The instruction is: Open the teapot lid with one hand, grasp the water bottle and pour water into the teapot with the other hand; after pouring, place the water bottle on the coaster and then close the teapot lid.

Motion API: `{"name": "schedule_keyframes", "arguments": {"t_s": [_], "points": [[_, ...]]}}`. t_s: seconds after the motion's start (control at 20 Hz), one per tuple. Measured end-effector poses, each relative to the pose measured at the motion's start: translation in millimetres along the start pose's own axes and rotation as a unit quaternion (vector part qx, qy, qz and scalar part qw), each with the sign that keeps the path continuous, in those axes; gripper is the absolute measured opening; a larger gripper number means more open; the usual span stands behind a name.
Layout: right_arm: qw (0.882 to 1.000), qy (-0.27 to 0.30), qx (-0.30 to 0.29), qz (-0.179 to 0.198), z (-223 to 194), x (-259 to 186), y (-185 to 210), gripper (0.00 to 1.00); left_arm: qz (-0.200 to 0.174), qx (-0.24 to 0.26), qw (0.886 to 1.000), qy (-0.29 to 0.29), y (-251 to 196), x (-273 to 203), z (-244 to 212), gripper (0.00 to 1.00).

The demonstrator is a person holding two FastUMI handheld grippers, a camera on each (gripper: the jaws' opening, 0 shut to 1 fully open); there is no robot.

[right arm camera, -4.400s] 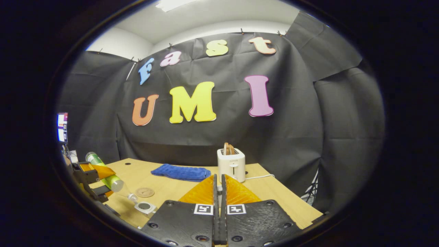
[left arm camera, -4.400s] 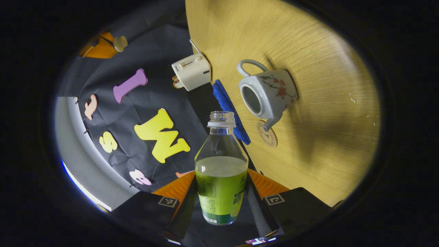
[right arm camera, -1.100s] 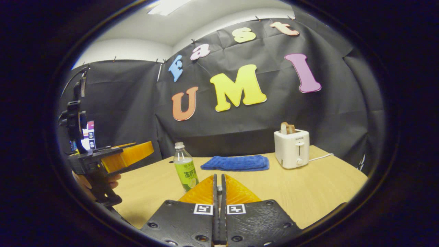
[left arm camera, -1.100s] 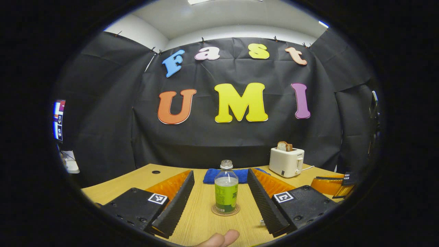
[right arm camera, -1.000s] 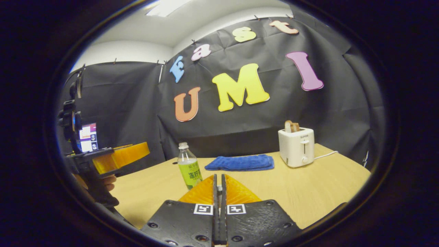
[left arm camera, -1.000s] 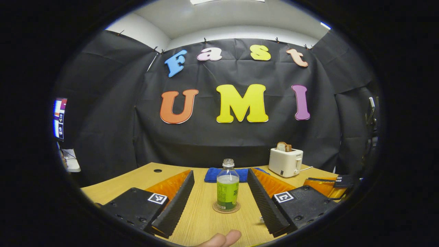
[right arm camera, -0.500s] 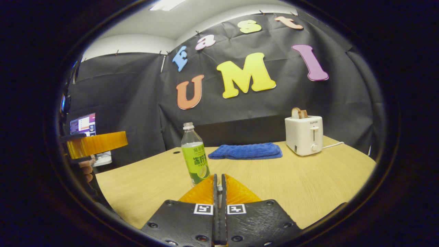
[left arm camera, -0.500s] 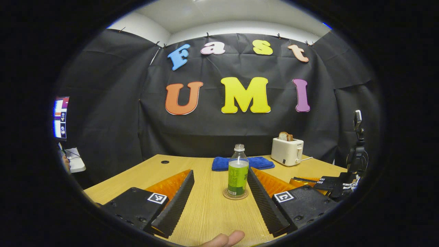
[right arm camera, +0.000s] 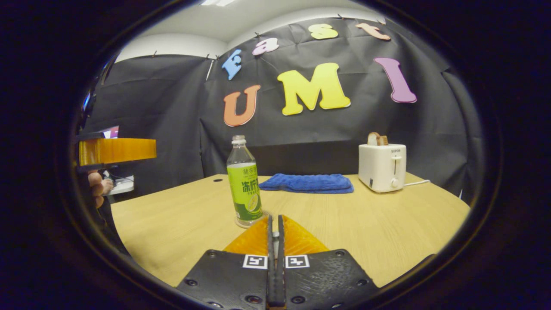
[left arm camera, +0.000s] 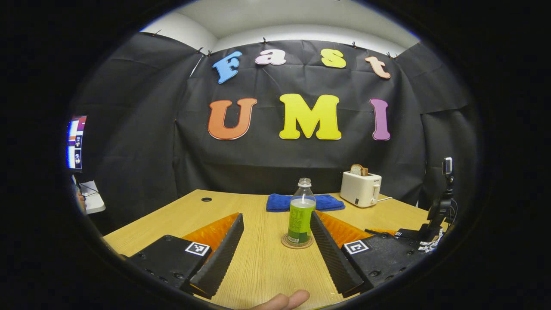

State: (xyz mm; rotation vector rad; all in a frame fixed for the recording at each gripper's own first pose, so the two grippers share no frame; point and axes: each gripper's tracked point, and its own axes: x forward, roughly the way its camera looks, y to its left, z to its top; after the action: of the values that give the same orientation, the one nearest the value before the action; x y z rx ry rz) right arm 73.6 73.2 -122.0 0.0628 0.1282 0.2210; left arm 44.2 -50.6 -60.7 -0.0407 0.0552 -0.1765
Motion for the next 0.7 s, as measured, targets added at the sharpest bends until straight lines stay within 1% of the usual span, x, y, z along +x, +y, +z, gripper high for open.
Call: {"name": "schedule_keyframes", "arguments": {"t_s": [0.05,0.1,0.15,0.25,0.35,0.4,0.5,0.55,0.6,0.65,0.7], "points": [[1.000,0.013,0.001,-0.007,-6,4,0,0.00,-0.002,0.002,1.000,0.003,-2,0,-1,0.97],[1.000,0.031,0.002,-0.005,-11,1,-1,0.00,-0.003,0.004,1.000,0.004,-2,1,-2,0.97],[1.000,0.020,0.007,-0.004,-10,5,-2,0.01,-0.005,0.006,1.000,0.006,-4,1,-4,0.97],[1.000,0.026,0.014,0.000,-11,4,0,0.01,-0.007,0.007,1.000,0.011,-6,2,-8,0.97],[0.999,0.026,0.022,-0.001,-10,5,-1,0.04,-0.008,0.006,1.000,0.014,-7,4,-9,0.97],[0.999,0.028,0.022,0.000,-9,5,-1,0.05,-0.008,0.005,1.000,0.016,-7,4,-11,0.97],[0.999,0.039,0.017,0.000,-4,5,0,0.05,-0.008,0.007,1.000,0.017,-6,2,-12,0.97],[0.999,0.038,0.017,0.000,1,2,0,0.07,-0.007,0.006,1.000,0.018,-3,2,-12,0.97],[0.999,0.031,0.016,-0.005,11,-3,-2,0.15,-0.006,0.004,1.000,0.020,-2,3,-12,0.97],[1.000,0.022,0.016,-0.010,21,-9,-3,0.20,-0.005,0.002,1.000,0.022,0,3,-12,0.97],[1.000,0.013,0.016,-0.015,33,-15,-5,0.31,-0.004,-0.001,1.000,0.022,0,2,-11,0.97]]}}
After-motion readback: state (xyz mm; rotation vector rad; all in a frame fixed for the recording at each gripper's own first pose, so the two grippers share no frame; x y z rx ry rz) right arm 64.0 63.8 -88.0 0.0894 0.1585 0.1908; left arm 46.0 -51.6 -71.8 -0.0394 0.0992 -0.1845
